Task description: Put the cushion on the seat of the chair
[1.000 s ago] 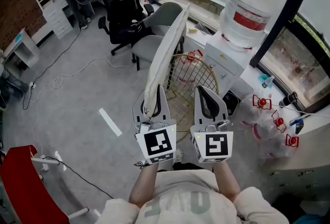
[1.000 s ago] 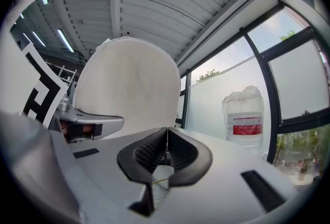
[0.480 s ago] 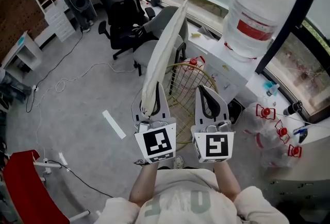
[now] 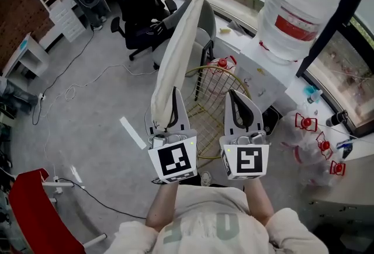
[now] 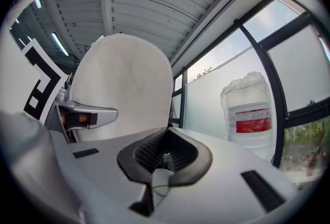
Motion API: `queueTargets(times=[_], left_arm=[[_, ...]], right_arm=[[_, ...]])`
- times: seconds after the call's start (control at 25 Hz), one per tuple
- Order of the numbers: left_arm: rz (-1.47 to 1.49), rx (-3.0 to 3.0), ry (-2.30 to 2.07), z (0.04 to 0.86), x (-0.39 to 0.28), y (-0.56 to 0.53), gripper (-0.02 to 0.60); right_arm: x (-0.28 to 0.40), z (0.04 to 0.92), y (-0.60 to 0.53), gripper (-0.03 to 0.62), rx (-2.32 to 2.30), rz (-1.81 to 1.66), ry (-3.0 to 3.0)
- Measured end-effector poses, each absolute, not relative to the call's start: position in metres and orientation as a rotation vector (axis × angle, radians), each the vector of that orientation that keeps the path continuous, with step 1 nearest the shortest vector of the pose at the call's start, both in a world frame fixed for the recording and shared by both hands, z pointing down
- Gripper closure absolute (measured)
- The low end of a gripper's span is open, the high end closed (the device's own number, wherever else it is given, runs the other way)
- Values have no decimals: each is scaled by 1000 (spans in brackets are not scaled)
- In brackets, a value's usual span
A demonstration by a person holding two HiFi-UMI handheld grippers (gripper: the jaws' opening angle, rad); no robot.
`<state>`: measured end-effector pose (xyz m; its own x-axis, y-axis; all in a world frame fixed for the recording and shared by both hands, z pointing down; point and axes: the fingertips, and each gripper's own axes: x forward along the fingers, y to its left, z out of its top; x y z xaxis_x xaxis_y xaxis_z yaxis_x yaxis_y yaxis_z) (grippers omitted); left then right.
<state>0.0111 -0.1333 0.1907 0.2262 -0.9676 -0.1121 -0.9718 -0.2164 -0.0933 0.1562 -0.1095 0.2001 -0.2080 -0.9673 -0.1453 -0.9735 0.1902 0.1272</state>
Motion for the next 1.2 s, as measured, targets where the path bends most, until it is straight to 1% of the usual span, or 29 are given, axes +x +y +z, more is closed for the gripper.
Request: queueTargets(times=[0.64,1.0,1.2], left_arm=[[143,-2444,1705,163,12,-177,522],[131,-2583,1621,182,27,-202,522],[140,-2656,1590,198,37,-218,523]], right_arm=[[141,158,-127,577,-2033,450,2279],[140,169,-144,577,-2085,388,2258],[140,181,-155,577,-2077,297,2236]])
